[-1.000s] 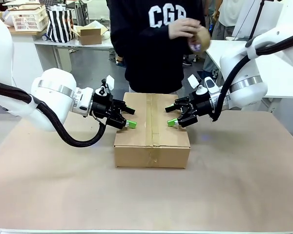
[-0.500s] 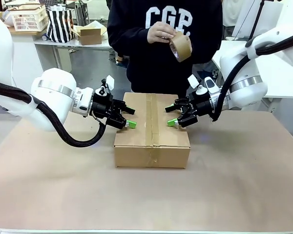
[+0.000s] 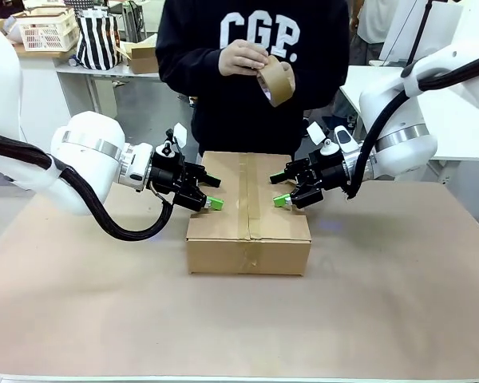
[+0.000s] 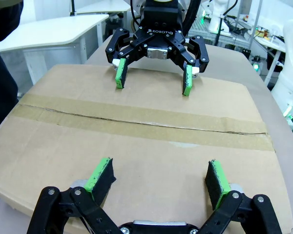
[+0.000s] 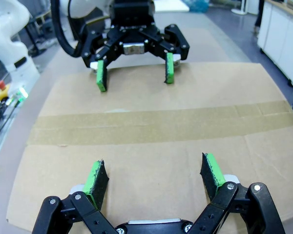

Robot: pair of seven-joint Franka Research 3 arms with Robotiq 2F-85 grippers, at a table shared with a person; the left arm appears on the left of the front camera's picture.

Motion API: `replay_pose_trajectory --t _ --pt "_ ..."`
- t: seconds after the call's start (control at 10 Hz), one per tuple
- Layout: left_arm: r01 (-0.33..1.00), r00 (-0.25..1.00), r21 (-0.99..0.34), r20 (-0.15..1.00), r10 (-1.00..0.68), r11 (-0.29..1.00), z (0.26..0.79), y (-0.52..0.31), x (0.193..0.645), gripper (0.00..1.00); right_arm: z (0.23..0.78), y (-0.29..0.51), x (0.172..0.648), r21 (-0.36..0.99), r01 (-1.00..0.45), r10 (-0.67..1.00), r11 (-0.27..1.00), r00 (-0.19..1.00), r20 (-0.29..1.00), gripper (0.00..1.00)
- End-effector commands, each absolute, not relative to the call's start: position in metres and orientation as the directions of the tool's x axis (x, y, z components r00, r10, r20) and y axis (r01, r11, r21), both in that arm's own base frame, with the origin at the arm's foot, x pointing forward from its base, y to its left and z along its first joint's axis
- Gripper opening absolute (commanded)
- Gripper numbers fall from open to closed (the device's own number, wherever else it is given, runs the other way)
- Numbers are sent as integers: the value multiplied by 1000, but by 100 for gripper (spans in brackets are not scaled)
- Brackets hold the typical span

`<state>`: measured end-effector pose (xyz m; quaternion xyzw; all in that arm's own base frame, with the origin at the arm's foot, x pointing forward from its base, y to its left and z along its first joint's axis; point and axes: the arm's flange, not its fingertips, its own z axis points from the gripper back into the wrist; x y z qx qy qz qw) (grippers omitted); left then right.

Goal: Pack the gift set into the box.
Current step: Press and hold the closed box until the human finishes sealing it.

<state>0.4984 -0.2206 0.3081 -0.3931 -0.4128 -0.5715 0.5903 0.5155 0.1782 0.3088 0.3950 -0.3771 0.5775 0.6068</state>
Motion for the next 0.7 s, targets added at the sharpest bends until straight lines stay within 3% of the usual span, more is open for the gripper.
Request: replay_pose_trajectory --t 0.0,0.6 --pt "999 -5 18 936 -352 31 304 -220 497 100 306 178 515 43 -999 411 25 50 910 100" --pt "999 -5 18 936 -352 31 304 -220 497 100 306 178 515 43 -999 411 25 50 910 100"
